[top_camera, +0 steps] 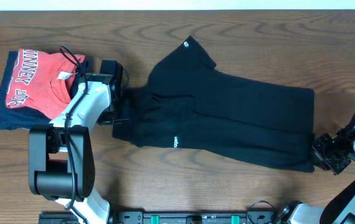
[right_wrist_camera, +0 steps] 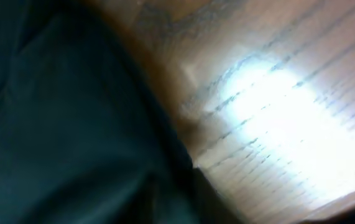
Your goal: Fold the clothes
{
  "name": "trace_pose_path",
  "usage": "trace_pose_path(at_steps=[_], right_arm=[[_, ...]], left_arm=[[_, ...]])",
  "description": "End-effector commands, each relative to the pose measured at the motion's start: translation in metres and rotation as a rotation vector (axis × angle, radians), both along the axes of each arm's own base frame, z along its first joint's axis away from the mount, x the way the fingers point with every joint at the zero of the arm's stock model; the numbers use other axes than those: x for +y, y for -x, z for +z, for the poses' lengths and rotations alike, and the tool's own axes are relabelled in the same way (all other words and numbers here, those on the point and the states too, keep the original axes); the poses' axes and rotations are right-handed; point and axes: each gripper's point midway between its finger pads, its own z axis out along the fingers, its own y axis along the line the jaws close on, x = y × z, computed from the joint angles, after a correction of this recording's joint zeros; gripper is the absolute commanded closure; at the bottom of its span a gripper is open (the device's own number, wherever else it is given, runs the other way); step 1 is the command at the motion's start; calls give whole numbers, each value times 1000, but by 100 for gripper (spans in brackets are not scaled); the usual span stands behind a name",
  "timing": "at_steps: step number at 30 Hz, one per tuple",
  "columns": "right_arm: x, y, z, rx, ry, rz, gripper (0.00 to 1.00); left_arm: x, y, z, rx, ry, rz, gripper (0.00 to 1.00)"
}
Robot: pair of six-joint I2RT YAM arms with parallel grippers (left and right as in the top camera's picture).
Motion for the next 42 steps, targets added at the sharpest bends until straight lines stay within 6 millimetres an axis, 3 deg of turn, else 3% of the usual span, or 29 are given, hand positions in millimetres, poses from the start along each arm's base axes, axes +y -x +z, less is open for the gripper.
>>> trace_pose_path(at_steps=[1,5,9,12,15,19,22,25,28,29,30,34,35,39,42], right_arm=[[-4,-4,3,-14,5,5,54],[-4,-3,4,-10,2,5,45],[1,-3,4,-17,-25,31,45],[9,-23,7,-130,-78,90,47],[8,-41,10,-213,-85,94,50],[17,-48,14,-261,-139,87,52],[27,-42,15,-247,-188,105,52],[31,-22,13,-156,-193,110,49],[15,1,6,-10,-98,-7,32],[8,6,4,20,-61,-47,31],[0,10,2,41,-23,-88,30],[-4,17,-4,50,-18,-120,32],[-3,19,-6,55,-23,-116,34],[-2,29,-15,85,-8,-114,40],[3,32,-26,76,-13,-122,50]], left_arm=[[4,-8,9,-36,-19,5,84],[1,-8,10,-34,-6,-4,77],[-22,-1,16,-14,129,-54,73],[-47,0,23,-25,261,-123,64],[-57,0,25,-33,277,-179,47],[-60,9,19,10,251,-219,43],[-57,18,12,47,229,-220,43],[-53,29,2,79,218,-217,43],[-52,32,-6,74,210,-217,43],[-52,31,-8,69,210,-218,43],[-52,30,-8,64,210,-218,50],[-53,24,-9,39,211,-221,88],[-53,24,-9,35,211,-221,93],[-53,21,-8,27,212,-222,94],[-54,16,-5,14,212,-223,94]])
